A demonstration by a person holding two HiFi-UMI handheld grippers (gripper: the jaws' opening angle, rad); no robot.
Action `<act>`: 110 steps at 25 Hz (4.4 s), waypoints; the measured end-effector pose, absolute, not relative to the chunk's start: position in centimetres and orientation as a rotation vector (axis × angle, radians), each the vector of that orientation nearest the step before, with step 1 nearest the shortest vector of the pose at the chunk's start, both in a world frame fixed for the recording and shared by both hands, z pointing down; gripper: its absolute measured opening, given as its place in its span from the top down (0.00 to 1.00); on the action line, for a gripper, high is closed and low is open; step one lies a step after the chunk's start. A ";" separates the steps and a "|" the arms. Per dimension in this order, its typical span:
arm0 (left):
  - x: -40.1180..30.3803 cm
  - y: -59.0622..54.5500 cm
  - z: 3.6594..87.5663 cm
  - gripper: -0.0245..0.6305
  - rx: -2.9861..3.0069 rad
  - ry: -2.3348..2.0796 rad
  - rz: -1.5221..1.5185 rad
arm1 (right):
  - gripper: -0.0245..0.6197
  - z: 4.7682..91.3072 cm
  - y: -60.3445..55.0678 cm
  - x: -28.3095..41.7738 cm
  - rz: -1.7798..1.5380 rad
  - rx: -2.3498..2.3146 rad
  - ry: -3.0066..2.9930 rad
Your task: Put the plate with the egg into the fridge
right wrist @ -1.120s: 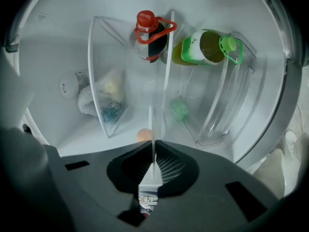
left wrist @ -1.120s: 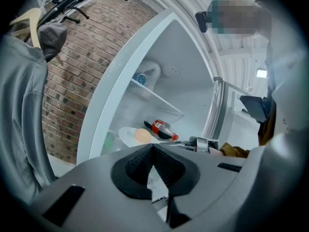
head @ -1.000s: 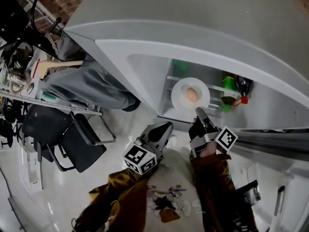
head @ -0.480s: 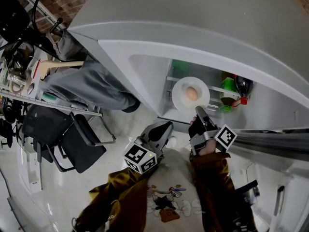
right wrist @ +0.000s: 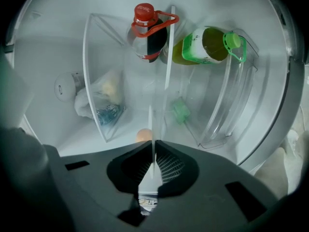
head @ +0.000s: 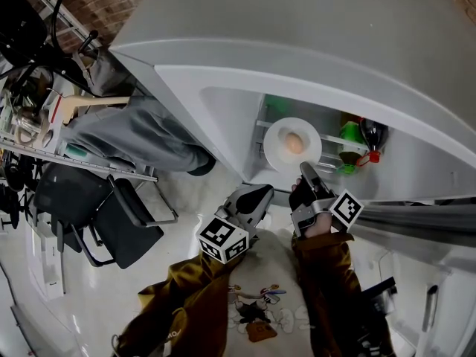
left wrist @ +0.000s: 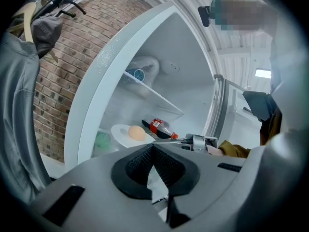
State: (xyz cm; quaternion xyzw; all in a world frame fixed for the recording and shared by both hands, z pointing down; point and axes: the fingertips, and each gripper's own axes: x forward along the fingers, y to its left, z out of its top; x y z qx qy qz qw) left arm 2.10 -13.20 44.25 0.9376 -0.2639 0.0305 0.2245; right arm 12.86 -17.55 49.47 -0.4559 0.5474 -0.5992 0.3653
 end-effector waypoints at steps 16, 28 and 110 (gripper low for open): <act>4.1 -15.0 43.9 0.95 2.610 -0.755 0.093 | 0.93 48.7 -18.6 12.7 -1.518 -1.160 1.419; 4.9 -15.7 43.6 0.95 2.618 -0.772 0.080 | 0.93 48.5 -19.4 13.1 -1.510 -1.164 1.403; 4.1 -16.9 44.2 0.95 2.574 -0.840 0.083 | 0.93 50.5 -26.2 12.3 -1.653 -1.093 1.200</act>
